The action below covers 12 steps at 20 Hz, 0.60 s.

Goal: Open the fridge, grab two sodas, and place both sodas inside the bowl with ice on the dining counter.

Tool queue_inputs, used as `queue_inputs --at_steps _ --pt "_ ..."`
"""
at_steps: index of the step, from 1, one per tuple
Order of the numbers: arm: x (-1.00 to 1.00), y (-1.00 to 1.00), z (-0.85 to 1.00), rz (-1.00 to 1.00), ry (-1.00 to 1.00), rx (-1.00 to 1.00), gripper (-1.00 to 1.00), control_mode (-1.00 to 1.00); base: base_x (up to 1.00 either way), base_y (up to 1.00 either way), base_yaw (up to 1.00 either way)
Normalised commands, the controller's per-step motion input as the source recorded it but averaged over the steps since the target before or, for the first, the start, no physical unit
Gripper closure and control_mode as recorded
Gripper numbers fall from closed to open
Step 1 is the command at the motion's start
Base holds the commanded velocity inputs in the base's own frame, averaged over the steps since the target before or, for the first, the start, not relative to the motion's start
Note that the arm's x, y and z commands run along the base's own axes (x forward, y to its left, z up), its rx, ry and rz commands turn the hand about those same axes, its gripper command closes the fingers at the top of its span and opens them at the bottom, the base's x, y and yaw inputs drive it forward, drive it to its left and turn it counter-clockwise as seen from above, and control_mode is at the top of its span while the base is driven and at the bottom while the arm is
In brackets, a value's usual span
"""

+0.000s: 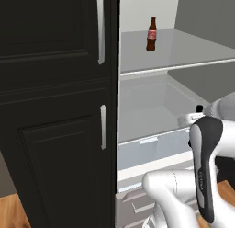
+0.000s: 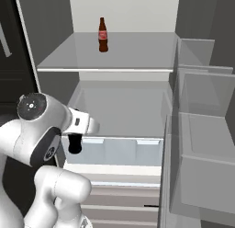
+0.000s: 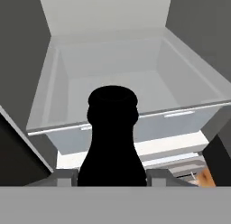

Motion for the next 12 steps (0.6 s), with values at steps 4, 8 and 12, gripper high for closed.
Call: queue_inputs --at_steps 4,8,12 --pt "-1.00 0.21 0.01 0.00 -0.01 0.00 1.00 -1.00 0.00 0.00 0.00" --pt "-0.92 0.43 0.00 0.00 -0.04 0.00 1.00 -1.00 0.00 0.00 0.00" --pt "-0.77 0.65 0.00 0.01 -0.02 -0.03 1.00 -1.00 0.00 0.00 0.00"
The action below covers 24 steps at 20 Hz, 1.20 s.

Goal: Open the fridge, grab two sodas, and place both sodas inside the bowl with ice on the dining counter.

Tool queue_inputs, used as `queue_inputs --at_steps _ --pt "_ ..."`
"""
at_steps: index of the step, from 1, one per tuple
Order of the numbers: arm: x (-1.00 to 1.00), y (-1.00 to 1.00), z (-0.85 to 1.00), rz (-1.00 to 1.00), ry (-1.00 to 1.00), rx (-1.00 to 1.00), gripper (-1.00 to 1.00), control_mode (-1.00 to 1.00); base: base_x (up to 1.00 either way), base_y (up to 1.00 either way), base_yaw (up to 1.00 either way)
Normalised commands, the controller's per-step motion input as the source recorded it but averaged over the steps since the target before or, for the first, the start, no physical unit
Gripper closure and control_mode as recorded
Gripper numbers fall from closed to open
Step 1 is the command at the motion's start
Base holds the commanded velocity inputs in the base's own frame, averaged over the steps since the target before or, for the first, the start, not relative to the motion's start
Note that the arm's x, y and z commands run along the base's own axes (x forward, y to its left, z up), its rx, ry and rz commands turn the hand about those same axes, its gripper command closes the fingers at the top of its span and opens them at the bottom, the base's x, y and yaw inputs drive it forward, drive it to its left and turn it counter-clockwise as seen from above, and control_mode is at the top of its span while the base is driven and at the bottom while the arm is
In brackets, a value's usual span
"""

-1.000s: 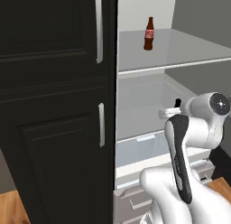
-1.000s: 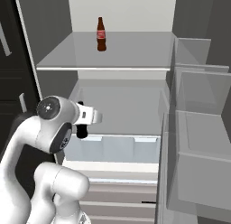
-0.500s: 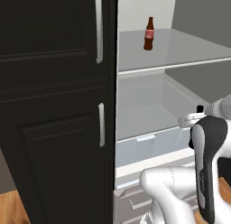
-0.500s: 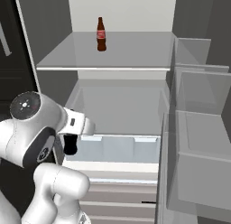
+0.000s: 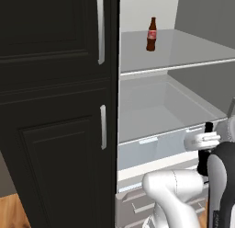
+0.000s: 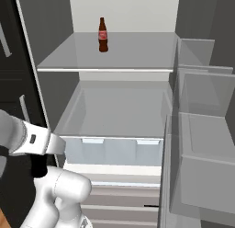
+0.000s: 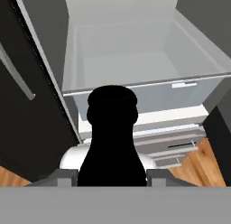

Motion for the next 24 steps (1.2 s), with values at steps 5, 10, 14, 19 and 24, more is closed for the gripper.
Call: queue_inputs --at_steps 5,10,14,19,24 --pt "-0.14 0.13 0.00 0.00 0.00 -0.01 1.00 1.00 -0.44 0.34 0.01" --pt "0.00 0.00 0.00 0.00 0.00 0.00 1.00 1.00 -0.97 0.00 0.00" --pt "0.00 0.00 0.00 0.00 0.00 0.00 1.00 1.00 -1.00 0.00 -0.02" --pt "0.00 0.00 0.00 0.00 0.00 0.00 1.00 1.00 -1.00 0.00 -0.09" --pt "0.00 0.00 0.00 0.00 0.00 0.00 1.00 1.00 -1.00 0.00 -0.15"
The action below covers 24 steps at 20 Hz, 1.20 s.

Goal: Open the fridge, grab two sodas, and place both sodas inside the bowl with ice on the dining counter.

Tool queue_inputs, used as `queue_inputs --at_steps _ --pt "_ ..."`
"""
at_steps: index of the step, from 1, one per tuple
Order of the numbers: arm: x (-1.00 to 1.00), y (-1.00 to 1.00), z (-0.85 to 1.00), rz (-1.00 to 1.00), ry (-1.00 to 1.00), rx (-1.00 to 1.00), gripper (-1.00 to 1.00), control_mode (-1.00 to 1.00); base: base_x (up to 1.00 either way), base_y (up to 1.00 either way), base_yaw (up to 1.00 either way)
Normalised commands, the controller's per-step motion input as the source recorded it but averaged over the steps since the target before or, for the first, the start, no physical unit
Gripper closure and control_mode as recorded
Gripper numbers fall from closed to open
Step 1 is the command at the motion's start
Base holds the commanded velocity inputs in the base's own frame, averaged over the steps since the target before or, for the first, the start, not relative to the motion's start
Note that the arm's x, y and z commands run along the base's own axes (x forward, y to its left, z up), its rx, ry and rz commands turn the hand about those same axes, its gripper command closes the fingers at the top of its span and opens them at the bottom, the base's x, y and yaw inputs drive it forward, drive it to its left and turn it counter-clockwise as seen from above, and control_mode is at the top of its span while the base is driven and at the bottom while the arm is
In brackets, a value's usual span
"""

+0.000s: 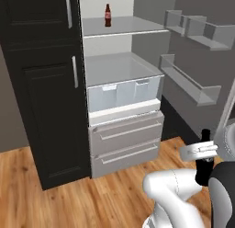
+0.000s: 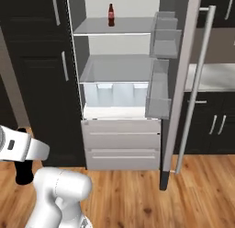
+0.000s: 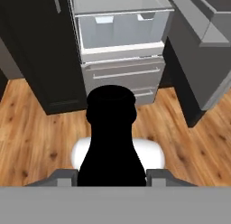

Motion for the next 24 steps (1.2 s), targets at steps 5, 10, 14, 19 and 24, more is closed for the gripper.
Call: queue_inputs --at_steps 5,10,14,19,24 --pt "0.00 0.00 0.00 0.00 0.00 0.00 1.00 1.00 -1.00 0.00 -0.22" --pt "0.00 0.00 0.00 0.00 0.00 0.00 1.00 1.00 -1.00 -0.08 -0.22" --pt "0.00 0.00 0.00 0.00 0.00 0.00 1.00 1.00 -1.00 -0.12 -0.22" --pt "0.00 0.00 0.00 0.00 0.00 0.00 1.00 1.00 -1.00 -0.18 -0.23" --pt "0.00 0.00 0.00 0.00 0.00 0.00 1.00 1.00 -1.00 -0.35 -0.25"
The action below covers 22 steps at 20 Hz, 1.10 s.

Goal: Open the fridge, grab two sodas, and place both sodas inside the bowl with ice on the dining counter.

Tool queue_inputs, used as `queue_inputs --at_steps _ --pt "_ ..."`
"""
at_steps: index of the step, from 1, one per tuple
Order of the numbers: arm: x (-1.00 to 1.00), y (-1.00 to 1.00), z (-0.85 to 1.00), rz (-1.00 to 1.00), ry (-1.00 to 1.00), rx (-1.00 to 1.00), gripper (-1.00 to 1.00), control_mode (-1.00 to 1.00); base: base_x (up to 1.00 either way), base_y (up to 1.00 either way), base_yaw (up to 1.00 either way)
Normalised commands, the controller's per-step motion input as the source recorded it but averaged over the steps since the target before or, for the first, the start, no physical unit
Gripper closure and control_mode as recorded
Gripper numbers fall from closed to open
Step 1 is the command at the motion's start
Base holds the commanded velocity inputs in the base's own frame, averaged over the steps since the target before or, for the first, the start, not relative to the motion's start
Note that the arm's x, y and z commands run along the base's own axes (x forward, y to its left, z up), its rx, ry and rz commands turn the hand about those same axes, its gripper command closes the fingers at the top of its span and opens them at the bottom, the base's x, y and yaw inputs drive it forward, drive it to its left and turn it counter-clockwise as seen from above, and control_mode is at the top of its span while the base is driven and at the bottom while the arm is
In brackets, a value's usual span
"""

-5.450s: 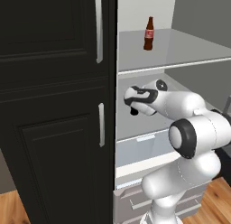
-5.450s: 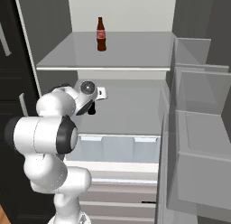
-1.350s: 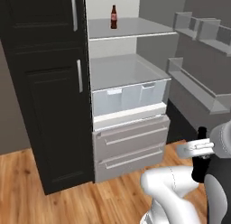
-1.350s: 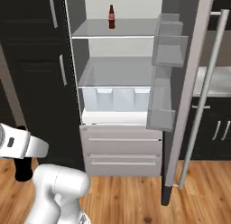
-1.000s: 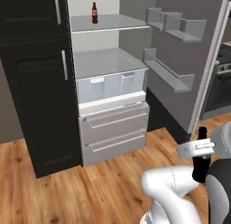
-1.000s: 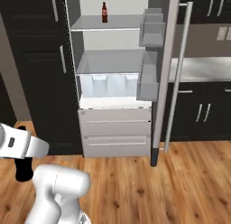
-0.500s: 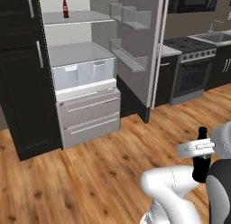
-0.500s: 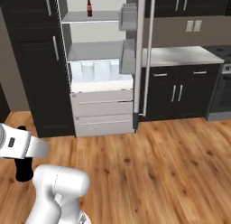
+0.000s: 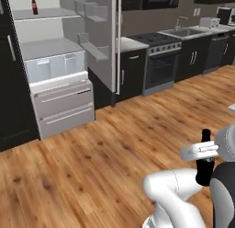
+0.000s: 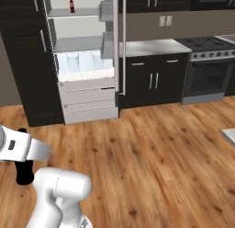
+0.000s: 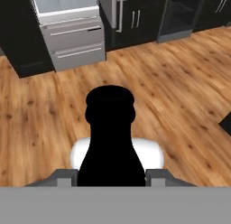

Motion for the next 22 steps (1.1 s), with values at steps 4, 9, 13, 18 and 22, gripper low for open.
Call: queue_inputs --at_steps 4,9,13,18,22 --pt "0.00 0.00 0.00 0.00 0.00 0.00 1.00 1.00 -0.98 -0.66 -0.21" --pt "0.00 0.00 0.00 0.00 0.00 0.00 1.00 1.00 -0.76 -0.87 -0.17" --pt "0.00 0.00 0.00 0.00 0.00 0.00 1.00 1.00 -0.52 -1.00 -0.12" --pt "0.00 0.00 0.00 0.00 0.00 0.00 1.00 1.00 -0.30 -1.00 -0.08" --pt "0.00 0.00 0.00 0.00 0.00 0.00 1.00 1.00 -0.12 -1.00 -0.05"
